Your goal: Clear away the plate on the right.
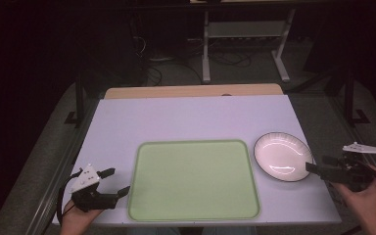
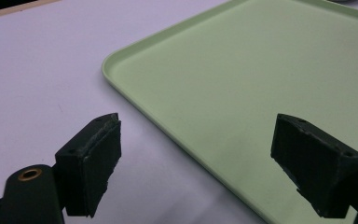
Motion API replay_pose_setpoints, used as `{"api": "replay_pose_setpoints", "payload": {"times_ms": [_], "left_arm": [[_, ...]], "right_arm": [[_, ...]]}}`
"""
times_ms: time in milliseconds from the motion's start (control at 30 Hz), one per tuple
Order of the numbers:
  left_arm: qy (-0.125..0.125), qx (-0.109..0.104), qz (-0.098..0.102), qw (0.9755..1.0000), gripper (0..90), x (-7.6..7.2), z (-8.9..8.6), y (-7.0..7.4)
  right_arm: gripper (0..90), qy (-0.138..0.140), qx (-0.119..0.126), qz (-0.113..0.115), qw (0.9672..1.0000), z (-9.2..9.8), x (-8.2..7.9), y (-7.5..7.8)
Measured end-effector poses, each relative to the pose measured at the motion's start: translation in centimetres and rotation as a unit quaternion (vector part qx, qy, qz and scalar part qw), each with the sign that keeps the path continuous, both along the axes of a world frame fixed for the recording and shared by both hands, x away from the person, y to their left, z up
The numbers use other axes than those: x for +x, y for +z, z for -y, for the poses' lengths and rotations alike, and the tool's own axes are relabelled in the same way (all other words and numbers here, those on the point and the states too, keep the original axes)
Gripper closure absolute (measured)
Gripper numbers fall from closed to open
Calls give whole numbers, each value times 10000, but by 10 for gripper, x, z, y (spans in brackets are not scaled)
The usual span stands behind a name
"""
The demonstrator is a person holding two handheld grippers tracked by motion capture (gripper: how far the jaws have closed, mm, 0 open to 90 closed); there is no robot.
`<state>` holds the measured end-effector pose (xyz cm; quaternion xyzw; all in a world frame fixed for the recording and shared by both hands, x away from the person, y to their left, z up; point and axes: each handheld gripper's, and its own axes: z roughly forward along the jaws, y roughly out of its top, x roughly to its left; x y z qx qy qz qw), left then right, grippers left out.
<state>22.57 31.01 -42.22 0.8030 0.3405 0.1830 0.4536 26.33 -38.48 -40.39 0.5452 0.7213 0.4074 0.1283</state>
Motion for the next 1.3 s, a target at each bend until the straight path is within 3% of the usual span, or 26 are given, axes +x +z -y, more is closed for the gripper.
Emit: {"api": "replay_pose_setpoints", "payload": {"times_ms": [400,1033,1300], "left_arm": [[-3,9,-3,10000,159,0,0,0],[10,-7,-16,10000,159,1,-1,0],[1,10,-29,10000,159,2,-1,-1]], "right_arm": [[217,-161,80,-158,9997,5,14,-3],[266,-498,144,-687,9963,10,45,-13],[352,-644,587,-1068,9905,14,56,-23]]}}
